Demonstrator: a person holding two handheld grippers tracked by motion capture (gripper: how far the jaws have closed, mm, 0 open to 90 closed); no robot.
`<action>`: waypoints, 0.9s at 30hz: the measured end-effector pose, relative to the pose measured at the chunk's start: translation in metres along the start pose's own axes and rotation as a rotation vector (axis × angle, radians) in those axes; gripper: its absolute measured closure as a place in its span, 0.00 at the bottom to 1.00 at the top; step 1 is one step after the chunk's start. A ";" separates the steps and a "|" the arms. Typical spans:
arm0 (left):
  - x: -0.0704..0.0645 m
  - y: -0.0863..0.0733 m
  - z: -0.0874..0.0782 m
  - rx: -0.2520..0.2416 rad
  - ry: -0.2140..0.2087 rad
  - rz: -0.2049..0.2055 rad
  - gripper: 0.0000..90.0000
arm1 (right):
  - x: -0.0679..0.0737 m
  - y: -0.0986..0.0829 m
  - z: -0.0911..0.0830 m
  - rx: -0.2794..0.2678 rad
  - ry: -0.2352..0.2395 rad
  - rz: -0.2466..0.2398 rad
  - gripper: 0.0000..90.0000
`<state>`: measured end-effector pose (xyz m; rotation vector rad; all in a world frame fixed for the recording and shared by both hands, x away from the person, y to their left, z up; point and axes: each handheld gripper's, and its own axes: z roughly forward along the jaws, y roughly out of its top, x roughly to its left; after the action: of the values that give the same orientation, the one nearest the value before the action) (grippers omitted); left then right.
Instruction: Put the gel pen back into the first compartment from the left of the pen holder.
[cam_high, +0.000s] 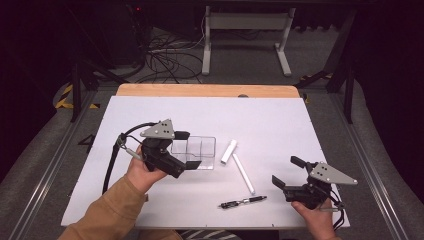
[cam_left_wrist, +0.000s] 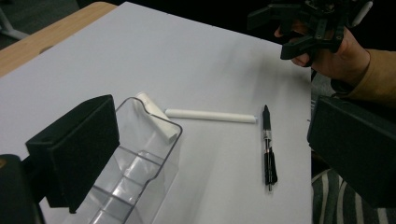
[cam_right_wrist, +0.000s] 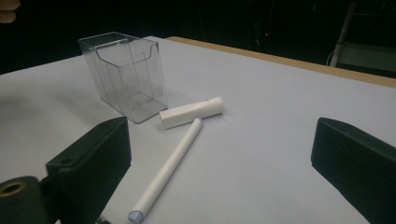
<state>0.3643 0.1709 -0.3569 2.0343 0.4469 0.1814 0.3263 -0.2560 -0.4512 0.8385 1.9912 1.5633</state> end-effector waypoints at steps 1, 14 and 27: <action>-0.001 0.001 0.003 0.004 -0.003 -0.002 0.03 | 0.000 0.000 0.000 0.004 -0.002 -0.004 0.08; -0.022 0.010 0.033 0.037 -0.027 0.037 0.02 | -0.002 -0.001 -0.005 -0.005 -0.021 -0.030 0.17; -0.032 0.012 0.049 0.071 -0.047 0.017 0.02 | 0.000 0.000 -0.004 0.022 -0.023 -0.043 0.18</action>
<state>0.3528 0.1137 -0.3683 2.1082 0.4117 0.1295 0.3237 -0.2586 -0.4502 0.8130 2.0001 1.5040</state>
